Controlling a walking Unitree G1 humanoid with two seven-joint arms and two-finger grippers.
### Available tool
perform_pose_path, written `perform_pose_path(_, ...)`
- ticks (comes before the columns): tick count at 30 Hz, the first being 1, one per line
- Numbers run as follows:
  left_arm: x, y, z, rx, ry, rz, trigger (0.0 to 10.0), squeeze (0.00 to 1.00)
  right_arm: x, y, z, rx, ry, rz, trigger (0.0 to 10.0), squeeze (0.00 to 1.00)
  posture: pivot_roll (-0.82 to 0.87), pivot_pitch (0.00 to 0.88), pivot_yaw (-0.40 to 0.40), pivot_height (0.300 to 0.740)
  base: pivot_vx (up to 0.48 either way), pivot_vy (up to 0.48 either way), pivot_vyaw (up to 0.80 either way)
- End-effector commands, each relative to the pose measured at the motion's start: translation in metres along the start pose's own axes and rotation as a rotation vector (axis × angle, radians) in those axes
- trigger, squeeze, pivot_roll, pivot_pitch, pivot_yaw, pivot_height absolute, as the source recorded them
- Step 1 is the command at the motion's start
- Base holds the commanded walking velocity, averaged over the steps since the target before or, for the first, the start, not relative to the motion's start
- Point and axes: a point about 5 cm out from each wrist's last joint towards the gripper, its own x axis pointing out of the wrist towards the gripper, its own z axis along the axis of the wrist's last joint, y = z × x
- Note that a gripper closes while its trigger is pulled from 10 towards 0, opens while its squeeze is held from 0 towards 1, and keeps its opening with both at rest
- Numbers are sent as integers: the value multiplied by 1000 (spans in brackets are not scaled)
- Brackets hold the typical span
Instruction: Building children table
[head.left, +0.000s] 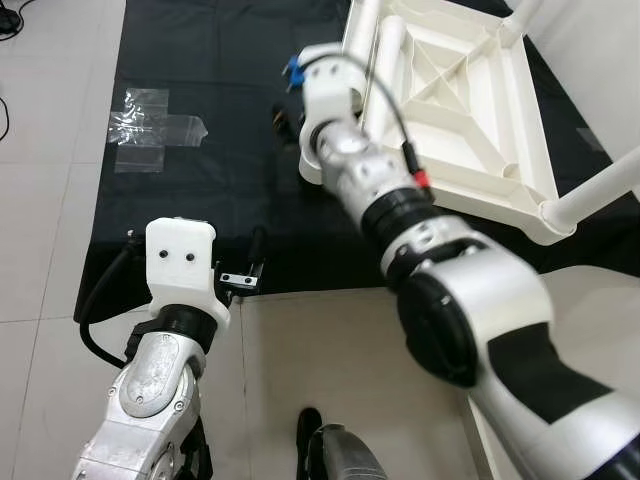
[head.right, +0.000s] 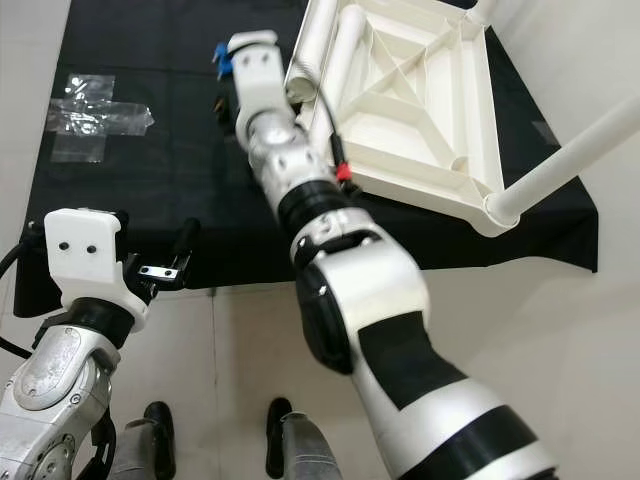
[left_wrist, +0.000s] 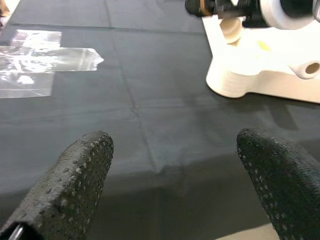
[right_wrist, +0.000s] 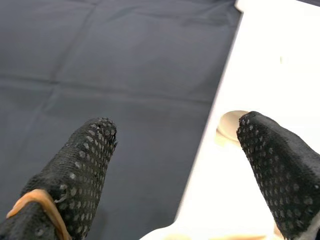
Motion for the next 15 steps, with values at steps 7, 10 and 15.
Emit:
perform_pose_path(7,-8,-3,2,-10,23,-5,10000,0,-2,7,-19,20,121,-8,10000,0,-15,452,-233,740,0,0,0)
perform_pose_path(10,-11,-6,1,-14,36,-2,10000,0,-5,22,-35,42,198,38,10000,0,-20,452,-240,740,0,0,0)
perform_pose_path(15,-12,-7,1,-16,44,4,10000,0,-7,28,-46,21,239,60,10000,0,-17,449,-252,740,0,0,0)
